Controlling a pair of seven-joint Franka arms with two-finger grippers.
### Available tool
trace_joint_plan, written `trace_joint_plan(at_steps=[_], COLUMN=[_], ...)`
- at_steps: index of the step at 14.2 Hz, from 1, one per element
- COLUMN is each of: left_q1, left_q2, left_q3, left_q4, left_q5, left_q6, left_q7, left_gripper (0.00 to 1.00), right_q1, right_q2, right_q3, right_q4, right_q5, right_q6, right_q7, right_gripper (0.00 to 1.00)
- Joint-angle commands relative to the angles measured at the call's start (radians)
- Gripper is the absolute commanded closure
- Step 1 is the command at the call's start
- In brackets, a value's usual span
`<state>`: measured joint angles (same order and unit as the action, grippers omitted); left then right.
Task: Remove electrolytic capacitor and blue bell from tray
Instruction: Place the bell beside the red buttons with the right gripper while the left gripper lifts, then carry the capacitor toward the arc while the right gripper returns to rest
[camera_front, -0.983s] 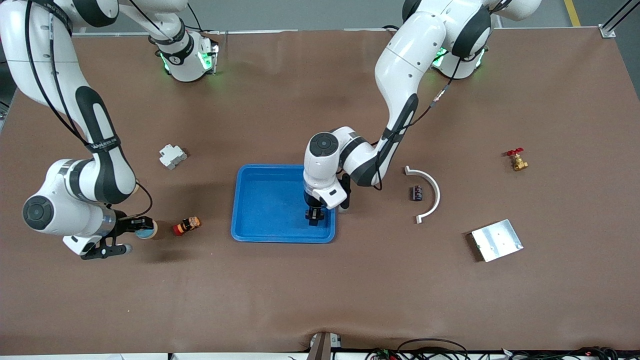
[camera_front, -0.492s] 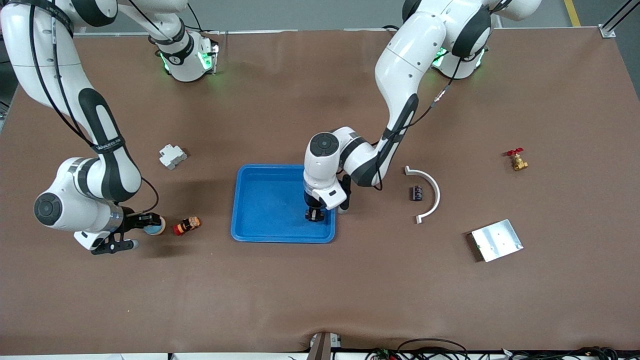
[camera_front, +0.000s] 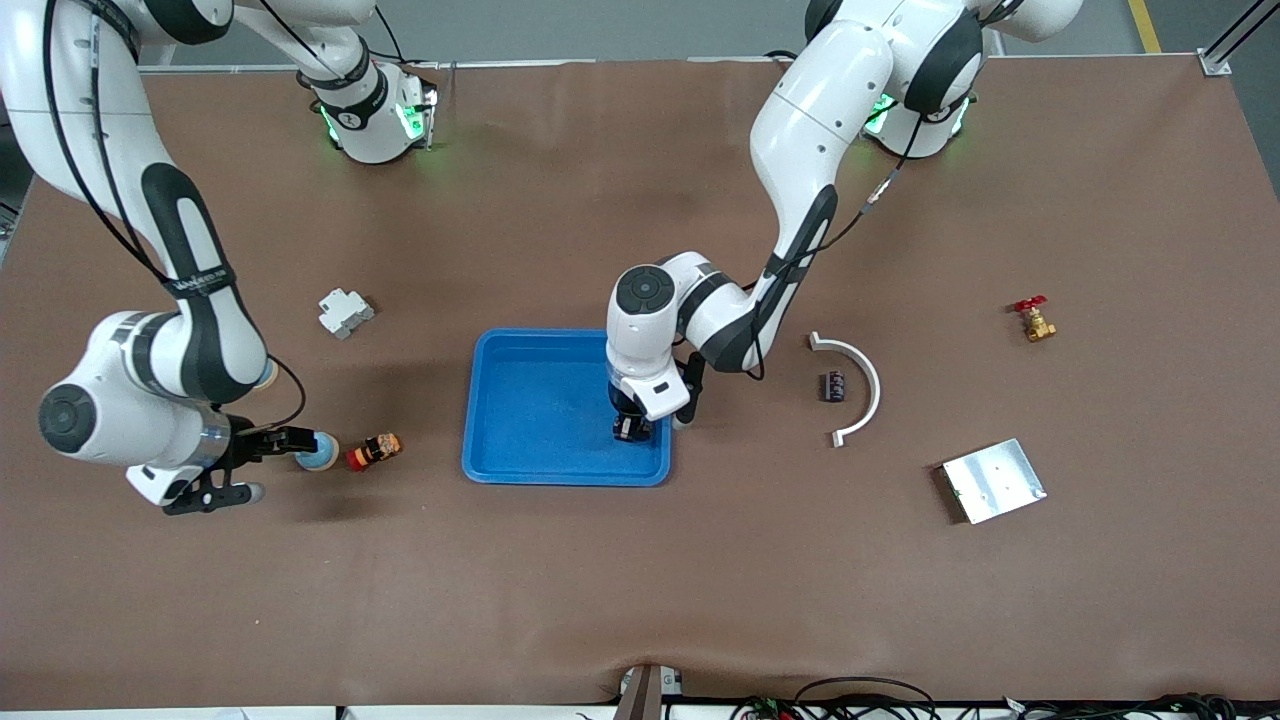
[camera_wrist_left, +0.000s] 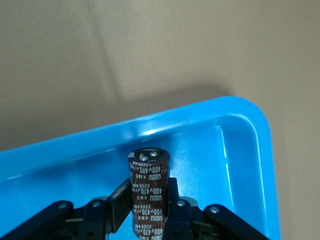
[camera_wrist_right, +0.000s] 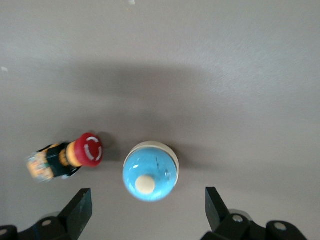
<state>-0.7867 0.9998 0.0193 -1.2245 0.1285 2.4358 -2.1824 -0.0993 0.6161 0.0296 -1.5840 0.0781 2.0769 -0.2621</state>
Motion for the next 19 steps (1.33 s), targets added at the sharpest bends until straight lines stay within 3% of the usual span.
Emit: trace_joint_plan(at_steps=[1,4,10,14,19], left_q1=[-0.011,0.001,0.003,0.02,0.093], left_q2=[-0.067,-0.138,-0.227,-0.389,-0.578], left_q3=[-0.011,-0.053,-0.056,-0.058,-0.058], left_q4=[-0.006,-0.006,-0.041,-0.252,-0.492], left_q5=[-0.012,-0.02,-0.021,-0.021,-0.02], left_q6=[-0.101,-0.208,-0.329,-0.333,-0.324], left_q7=[0.058,0.183,0.546,0.774,1.039], left_gripper=[1.0,1.0,1.0,1.0,1.0], right_q1=[-0.008,-0.013,0.016,0.007,0.006], right_q2=[-0.015,-0.085,-0.306,-0.387,-0.389], right_q3=[0.006,0.001,0.012,0.003,0.01], right_q4=[0.113,0.136,0.189,0.231,0.288], right_q5=[0.011,0.0,-0.083,-0.083,-0.135], right_q6=[-0.148,-0.236,-0.521,-0.61,-0.653], right_q7=[-0.002,0.036,0.263,0.287,0.288], right_gripper=[0.0,0.0,0.0,0.0,0.0])
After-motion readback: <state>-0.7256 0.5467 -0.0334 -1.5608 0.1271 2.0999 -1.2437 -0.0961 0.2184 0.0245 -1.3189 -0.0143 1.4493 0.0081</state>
